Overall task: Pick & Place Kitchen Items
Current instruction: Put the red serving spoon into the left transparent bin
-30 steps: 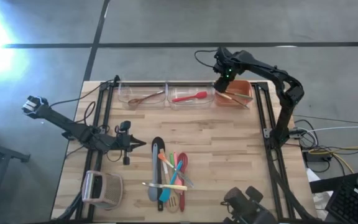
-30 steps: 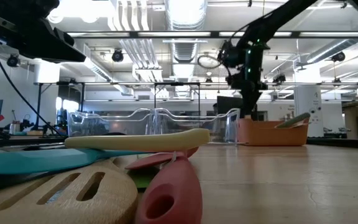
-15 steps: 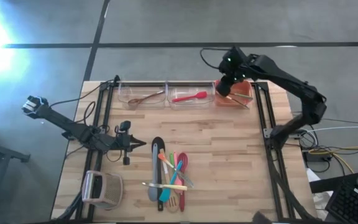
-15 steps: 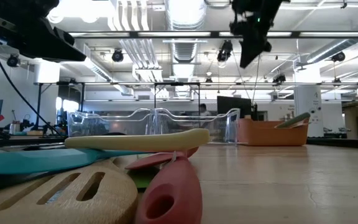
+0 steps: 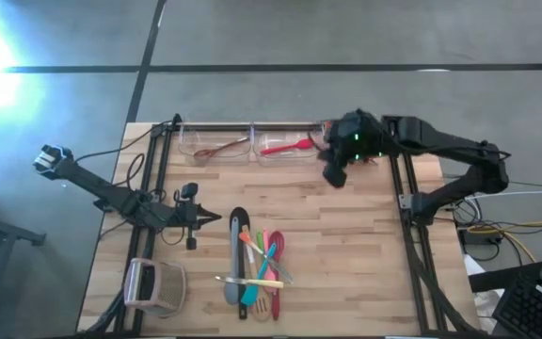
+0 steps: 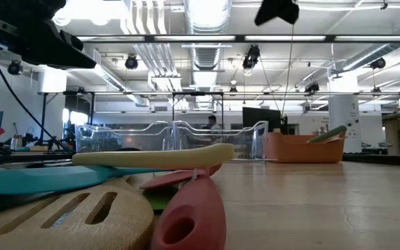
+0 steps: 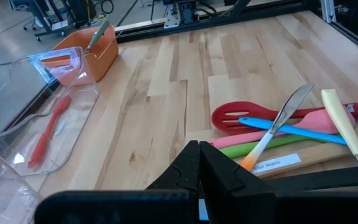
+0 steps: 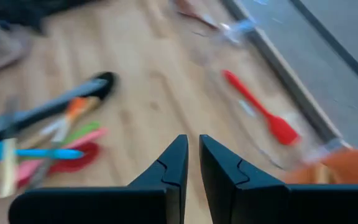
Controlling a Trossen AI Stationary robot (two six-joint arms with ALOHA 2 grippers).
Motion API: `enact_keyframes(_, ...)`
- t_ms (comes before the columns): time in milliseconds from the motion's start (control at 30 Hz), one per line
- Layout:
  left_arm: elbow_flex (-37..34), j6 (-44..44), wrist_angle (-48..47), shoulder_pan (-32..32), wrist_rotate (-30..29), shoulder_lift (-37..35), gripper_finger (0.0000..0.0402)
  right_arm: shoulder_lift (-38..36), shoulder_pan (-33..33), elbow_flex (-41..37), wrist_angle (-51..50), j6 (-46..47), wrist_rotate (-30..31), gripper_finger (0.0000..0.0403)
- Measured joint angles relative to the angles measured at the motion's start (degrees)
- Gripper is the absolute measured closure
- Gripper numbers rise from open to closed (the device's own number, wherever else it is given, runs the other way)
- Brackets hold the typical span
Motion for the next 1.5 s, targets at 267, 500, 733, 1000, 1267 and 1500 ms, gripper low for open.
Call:
enact_keyframes(267, 0.0, -0.9, -0.1, 0.0, 0.0, 0.0, 0.0390, 3.0, 12.7, 0.0, 8.3, 1.4, 0.3, 0.0369)
enact_keyframes(500, 0.0, -2.1, -0.1, 0.0, 0.0, 0.0, 0.0390, 7.5, 19.0, 0.0, 10.3, 6.5, 0.5, 0.0369)
enact_keyframes(733, 0.0, -2.7, -0.1, 0.0, 0.0, 0.0, 0.0390, 13.0, 22.5, 0.0, 12.3, 6.8, 0.5, 0.0369)
enact_keyframes(1000, 0.0, -4.9, -0.4, 0.0, 0.0, 0.0, 0.0390, 19.5, 23.2, 0.0, 15.1, 8.2, -1.3, 0.0369)
enact_keyframes(1267, 0.0, -5.7, -0.7, 0.0, 0.2, 0.0, 0.0390, 22.5, 23.5, 0.0, 14.5, 10.9, -4.3, 0.0369)
enact_keyframes(1500, 0.0, -7.1, -1.0, 0.0, 0.2, 0.0, 0.0390, 23.0, 24.3, -0.4, 8.8, 18.9, 0.6, 0.0369)
